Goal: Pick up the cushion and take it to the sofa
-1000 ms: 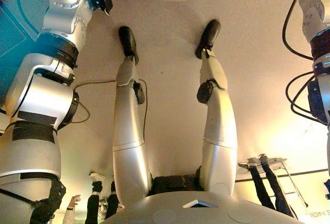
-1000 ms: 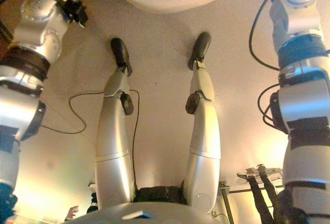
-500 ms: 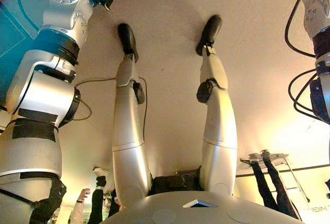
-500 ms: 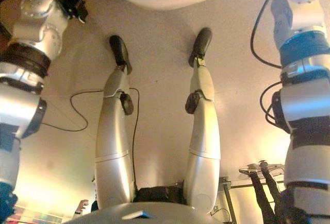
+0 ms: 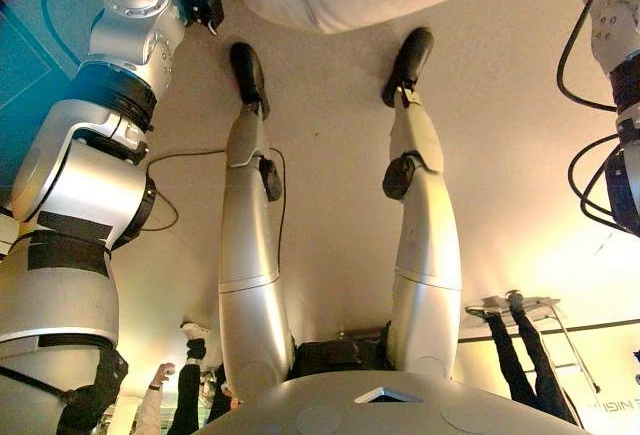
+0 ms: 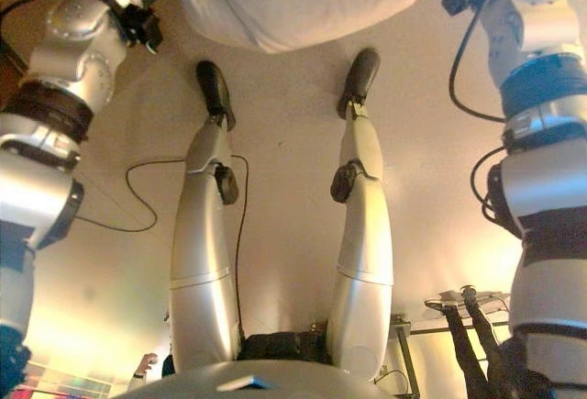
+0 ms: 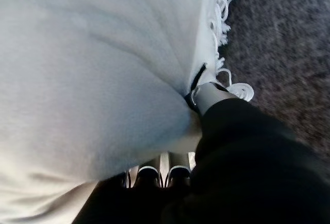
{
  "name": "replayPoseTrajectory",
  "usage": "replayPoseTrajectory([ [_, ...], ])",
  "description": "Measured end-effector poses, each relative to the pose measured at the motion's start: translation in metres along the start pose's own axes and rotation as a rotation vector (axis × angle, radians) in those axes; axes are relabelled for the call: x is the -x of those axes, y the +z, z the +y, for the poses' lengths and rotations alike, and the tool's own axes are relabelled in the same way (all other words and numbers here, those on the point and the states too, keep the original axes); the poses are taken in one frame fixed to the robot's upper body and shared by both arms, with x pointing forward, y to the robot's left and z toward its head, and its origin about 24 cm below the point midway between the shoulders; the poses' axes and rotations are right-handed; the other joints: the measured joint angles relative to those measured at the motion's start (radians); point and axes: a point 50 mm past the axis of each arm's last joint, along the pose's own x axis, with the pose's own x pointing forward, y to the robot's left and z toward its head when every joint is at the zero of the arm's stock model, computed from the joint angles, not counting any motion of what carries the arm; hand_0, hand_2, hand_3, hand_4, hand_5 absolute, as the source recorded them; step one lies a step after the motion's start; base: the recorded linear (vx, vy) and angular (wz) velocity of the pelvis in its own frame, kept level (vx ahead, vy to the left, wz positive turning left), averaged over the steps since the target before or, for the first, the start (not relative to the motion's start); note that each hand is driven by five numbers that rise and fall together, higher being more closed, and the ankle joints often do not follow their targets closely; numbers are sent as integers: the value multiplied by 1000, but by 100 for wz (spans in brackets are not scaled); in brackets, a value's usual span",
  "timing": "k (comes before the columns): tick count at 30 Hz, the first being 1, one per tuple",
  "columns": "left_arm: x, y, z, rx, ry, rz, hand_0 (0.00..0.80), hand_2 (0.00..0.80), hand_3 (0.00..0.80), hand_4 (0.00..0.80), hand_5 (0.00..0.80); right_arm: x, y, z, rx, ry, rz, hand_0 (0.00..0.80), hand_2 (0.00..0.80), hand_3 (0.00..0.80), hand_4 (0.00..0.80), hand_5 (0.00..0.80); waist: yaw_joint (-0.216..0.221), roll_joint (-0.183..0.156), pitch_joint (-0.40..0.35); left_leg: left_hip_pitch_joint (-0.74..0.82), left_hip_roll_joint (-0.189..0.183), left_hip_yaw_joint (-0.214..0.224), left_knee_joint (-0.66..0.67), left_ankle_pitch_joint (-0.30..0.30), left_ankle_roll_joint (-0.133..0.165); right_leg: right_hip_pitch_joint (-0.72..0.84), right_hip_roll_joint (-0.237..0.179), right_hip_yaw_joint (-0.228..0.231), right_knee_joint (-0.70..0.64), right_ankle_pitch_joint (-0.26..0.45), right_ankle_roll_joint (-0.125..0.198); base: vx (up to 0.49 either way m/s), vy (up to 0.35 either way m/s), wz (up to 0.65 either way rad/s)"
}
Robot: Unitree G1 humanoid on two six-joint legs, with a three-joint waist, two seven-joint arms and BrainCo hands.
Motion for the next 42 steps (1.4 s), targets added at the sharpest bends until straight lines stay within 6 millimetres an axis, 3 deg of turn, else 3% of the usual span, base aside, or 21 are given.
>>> replayPoseTrajectory([
  [12,7,-19,-1,63,14,24,800,800,800,800,800,7,-18,7,-49,15,2,800,800,800,800,800,-5,0,0,-4,-11,-15,13,3,-3,-10,-7,9,24,0,0,-4,5,0],
  [15,15,-36,-5,104,10,42,800,800,800,800,800,14,-35,11,-74,15,25,800,800,800,800,800,-6,0,0,12,-12,-17,27,3,-3,5,-11,12,39,0,0,0,0,0],
  [19,35,-77,-22,205,4,74,800,800,800,800,800,35,-79,24,-132,24,91,800,800,800,800,800,-8,-1,1,100,-14,-22,31,3,-2,95,-14,11,47,-3,-2,-30,10,4],
  [27,95,-146,-55,339,-14,167,800,800,800,800,800,93,-148,70,-304,18,136,800,800,800,800,800,-12,-18,5,387,-14,-24,-33,7,-5,376,-16,-11,27,-34,7,-9,-7,7],
  [31,128,-165,-69,404,-21,184,800,800,800,800,800,125,-169,94,-390,-3,144,800,800,800,800,800,-9,-25,5,612,-16,-19,-121,14,-8,586,-15,-30,-18,-52,17,73,38,8],
  [36,164,-179,-80,471,12,204,800,800,800,800,800,154,-187,122,-439,-6,184,800,800,800,800,800,-5,-24,4,919,-24,0,-235,15,-8,874,-18,-44,-87,-74,37,158,91,2],
  [42,184,-167,-86,497,67,129,800,800,800,800,800,174,-177,135,-438,-3,131,800,800,800,800,800,-3,-4,-15,1153,-38,13,-358,26,4,1110,-26,-64,-196,-66,63,235,69,7],
])
